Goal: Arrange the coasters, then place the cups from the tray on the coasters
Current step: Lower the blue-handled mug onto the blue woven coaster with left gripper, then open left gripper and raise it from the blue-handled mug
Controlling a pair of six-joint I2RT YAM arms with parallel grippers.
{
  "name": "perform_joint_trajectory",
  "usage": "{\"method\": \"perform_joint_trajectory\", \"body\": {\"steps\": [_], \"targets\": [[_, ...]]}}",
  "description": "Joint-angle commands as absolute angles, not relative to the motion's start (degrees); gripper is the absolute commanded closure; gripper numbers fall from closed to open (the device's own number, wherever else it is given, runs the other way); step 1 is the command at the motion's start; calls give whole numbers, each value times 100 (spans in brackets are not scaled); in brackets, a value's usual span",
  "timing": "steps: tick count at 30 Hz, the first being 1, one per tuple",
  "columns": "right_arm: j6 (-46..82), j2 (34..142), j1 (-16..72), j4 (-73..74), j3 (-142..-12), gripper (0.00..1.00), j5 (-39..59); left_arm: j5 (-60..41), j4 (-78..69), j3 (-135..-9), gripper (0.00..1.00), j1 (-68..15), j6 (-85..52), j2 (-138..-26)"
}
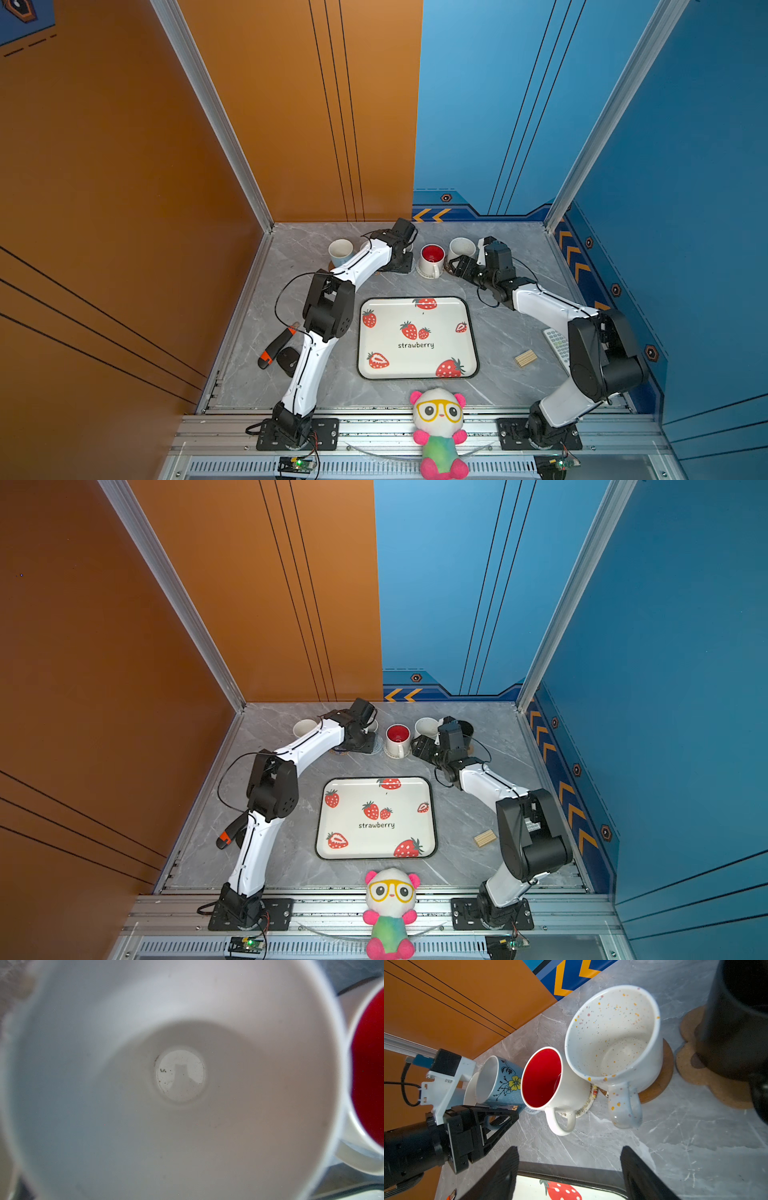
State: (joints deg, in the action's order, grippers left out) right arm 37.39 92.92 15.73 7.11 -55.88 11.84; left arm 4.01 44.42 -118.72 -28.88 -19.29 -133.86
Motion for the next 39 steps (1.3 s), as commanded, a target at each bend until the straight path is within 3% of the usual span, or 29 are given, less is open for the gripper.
{"method": "perform_joint_trajectory", "body": {"steps": [1, 22, 33, 39], "targets": [[3767, 9247, 1547, 673, -5690, 24, 1223, 334, 4521, -11927, 53, -2860, -1934, -13227], [3734, 8821, 1601, 589, -5534, 24, 1124, 446, 4521, -11121, 24, -3167, -1837, -12053], [3594, 8253, 1670, 341, -5388, 22, 894, 526, 4503, -10518, 20, -3429, -1805, -10976], [3568, 8028, 1787, 206, -5438, 20, 759, 773, 3689, -9371, 17, -3507, -1777, -9807]]}}
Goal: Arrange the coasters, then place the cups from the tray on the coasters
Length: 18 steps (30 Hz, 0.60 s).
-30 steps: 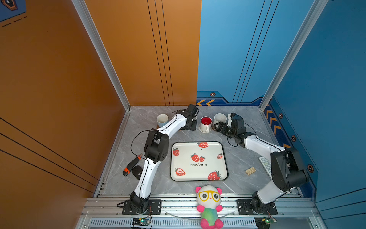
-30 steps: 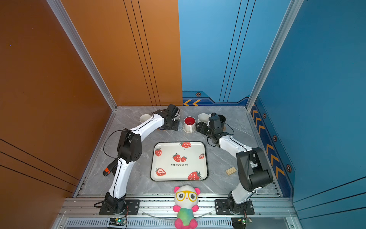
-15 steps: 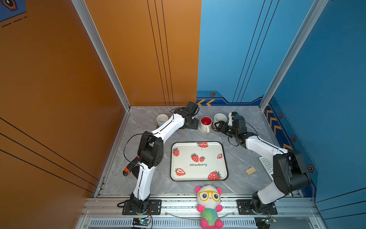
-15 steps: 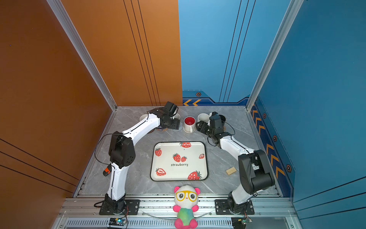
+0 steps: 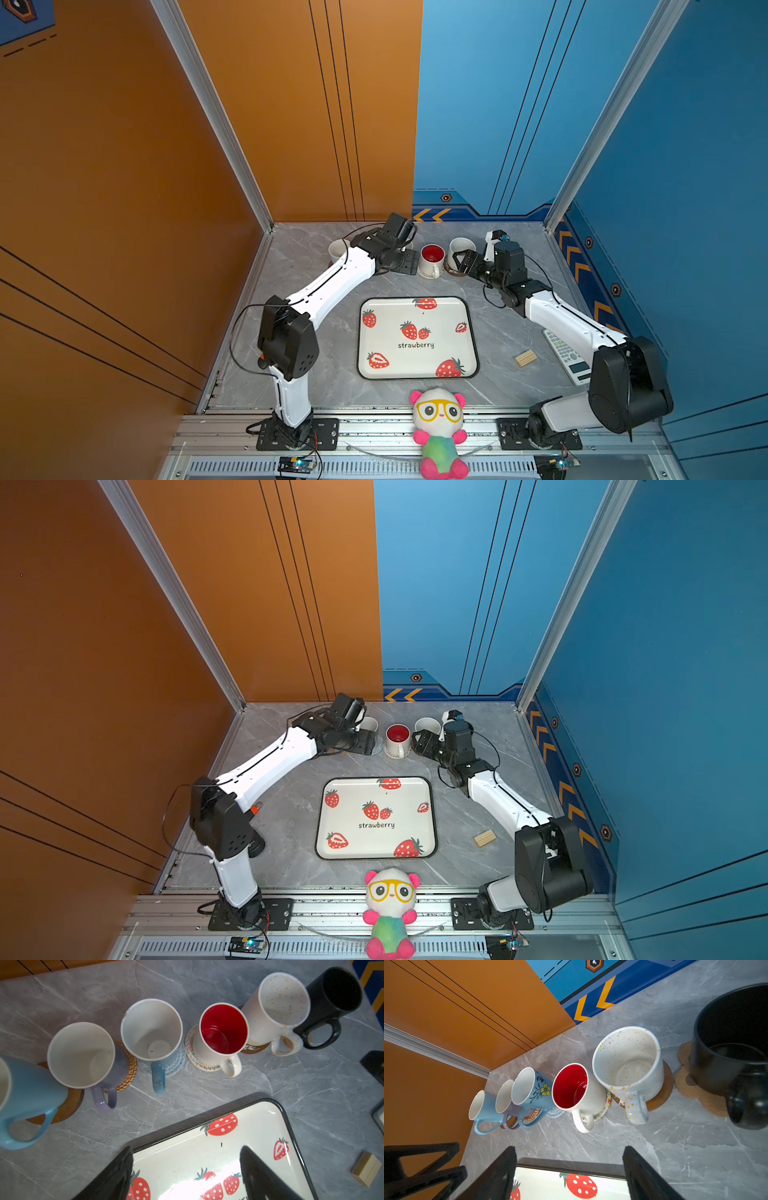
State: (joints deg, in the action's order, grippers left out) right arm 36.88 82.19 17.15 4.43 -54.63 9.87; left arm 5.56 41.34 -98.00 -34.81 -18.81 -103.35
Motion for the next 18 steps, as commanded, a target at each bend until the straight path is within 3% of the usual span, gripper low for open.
{"method": "perform_joint_trajectory", "body": {"steps": [1, 4, 7, 11, 18], "targets": [[3597, 7972, 1806, 213, -5408, 19, 671, 788, 3453, -9110, 17, -3486, -1775, -9561], [3699, 7779, 1853, 400, -5308, 17, 611, 849, 2728, -8292, 12, -3391, -1743, -8830], [3732, 7611, 1897, 419, -5301, 15, 527, 880, 2022, -7466, 0, -3241, -1632, -8140], [3630, 7409, 1934, 98, -5375, 0, 295, 936, 1429, -6501, 2, -2914, -1528, -7291], [3121, 6839, 1920, -722, -5377, 0, -670, 1840, 705, -5188, 2, -2576, -1062, -6056]]}}
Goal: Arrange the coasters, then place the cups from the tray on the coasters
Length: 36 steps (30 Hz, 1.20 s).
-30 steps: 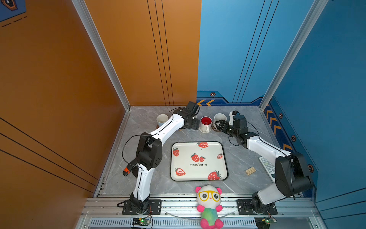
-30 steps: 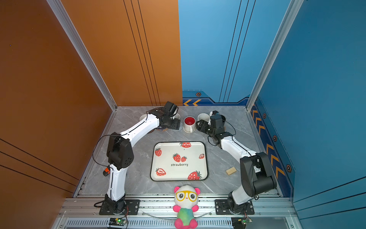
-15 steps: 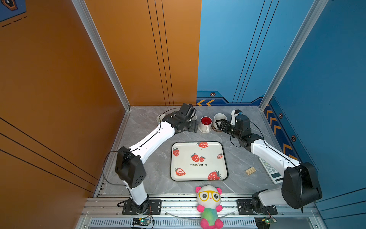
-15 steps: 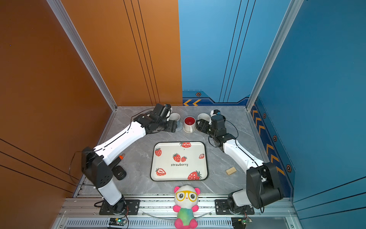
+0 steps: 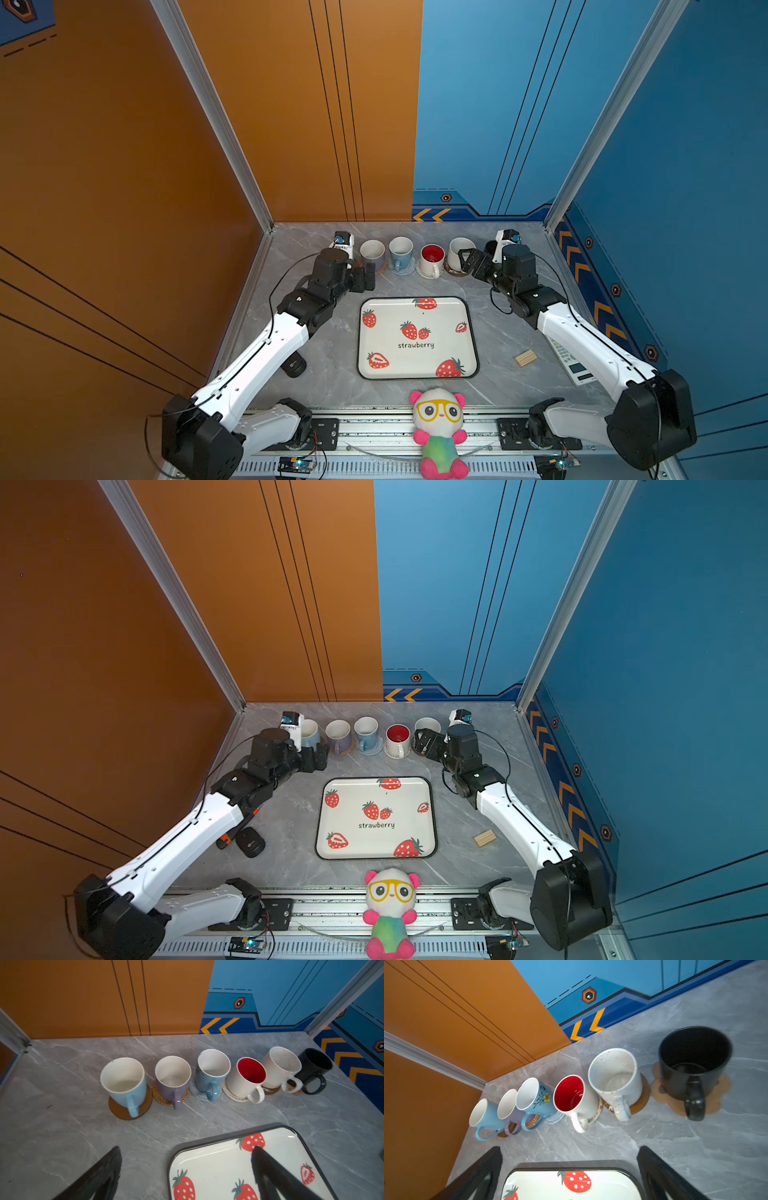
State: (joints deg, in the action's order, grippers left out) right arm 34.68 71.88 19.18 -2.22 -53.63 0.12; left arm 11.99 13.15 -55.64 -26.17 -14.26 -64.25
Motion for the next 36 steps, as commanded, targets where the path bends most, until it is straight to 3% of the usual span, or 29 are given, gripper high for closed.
{"method": "perform_joint_trajectory", "body": {"steps": [1, 9, 17, 25, 31, 36], "targets": [[3039, 6711, 1908, -762, -5314, 0, -850, 2106, 548, -5004, 2, -2569, -989, -5888], [1836, 5319, 1749, -779, -4457, 0, -2563, 3315, -725, -3371, 2, -2287, -395, -4813], [451, 4491, 1350, 1153, -2609, 0, -2916, 3300, -1315, -2633, 2, -1678, -139, -5400], [415, 5679, 489, 2571, -1903, 0, -1870, 2921, -2533, -2214, 2, -1304, 3, -6531], [159, 7046, 382, 3903, -1833, 0, -1515, 2806, -4121, -1682, 2, -917, -160, -7187], [169, 7669, 323, 4320, -1975, 0, -1270, 2337, -4335, -1793, 2, -728, -112, -7461]]}}
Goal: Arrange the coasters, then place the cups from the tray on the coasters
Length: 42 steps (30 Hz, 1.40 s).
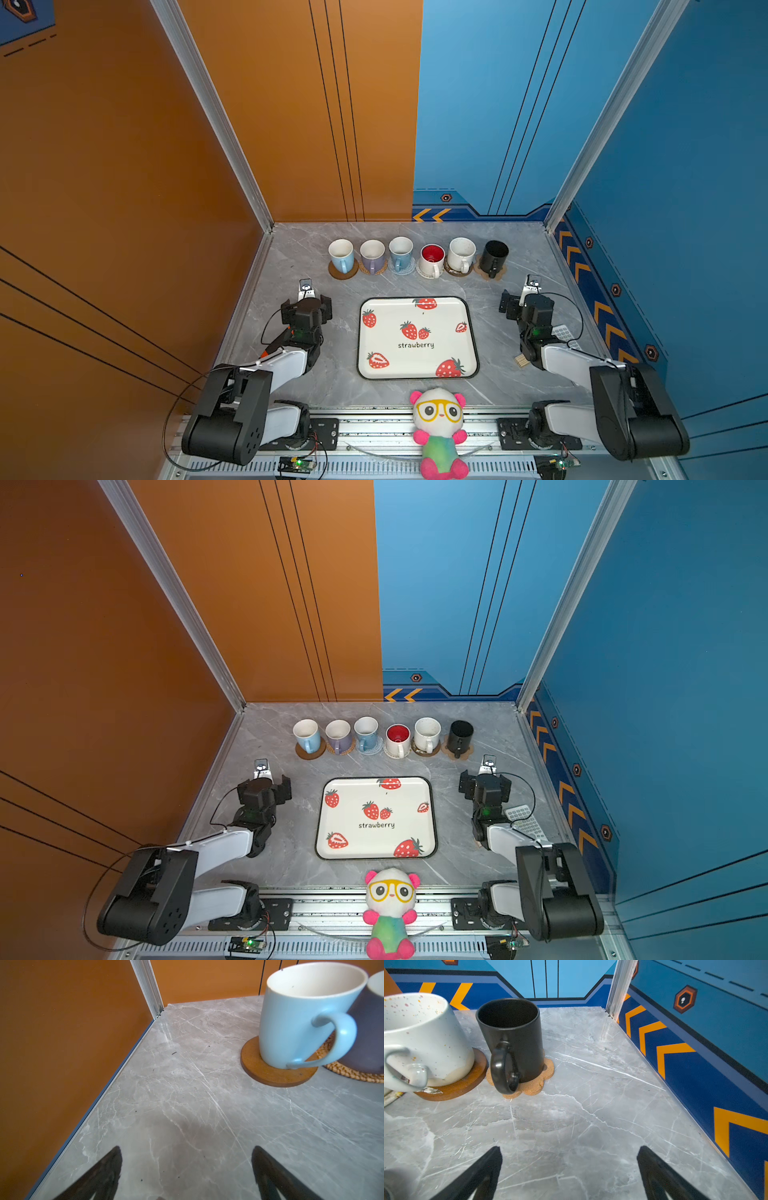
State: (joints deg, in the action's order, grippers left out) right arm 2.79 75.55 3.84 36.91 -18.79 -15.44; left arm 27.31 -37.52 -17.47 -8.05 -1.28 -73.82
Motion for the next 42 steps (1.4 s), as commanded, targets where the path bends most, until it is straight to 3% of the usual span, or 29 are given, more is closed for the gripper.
{"method": "perform_joint_trajectory", "body": {"steps": [1, 8, 14, 18, 42], "targets": [[229, 7773, 293, 4412, -2007, 0, -1206, 2228, -4342, -1833, 2, -698, -99, -7524], [448, 8845, 101, 5858, -1823, 0, -755, 1546, -4443, -2104, 2, -492, 76, -7935], [535, 8833, 28, 5574, -1919, 0, -780, 1497, -6758, -1563, 2, -430, 157, -9116], [538, 8844, 68, 5466, -1997, 0, -894, 1631, -5511, -2038, 2, -363, -16, -8931], [408, 8855, 201, 5309, -2085, 0, -1021, 1669, -5491, -2087, 2, -325, -69, -8959]]}}
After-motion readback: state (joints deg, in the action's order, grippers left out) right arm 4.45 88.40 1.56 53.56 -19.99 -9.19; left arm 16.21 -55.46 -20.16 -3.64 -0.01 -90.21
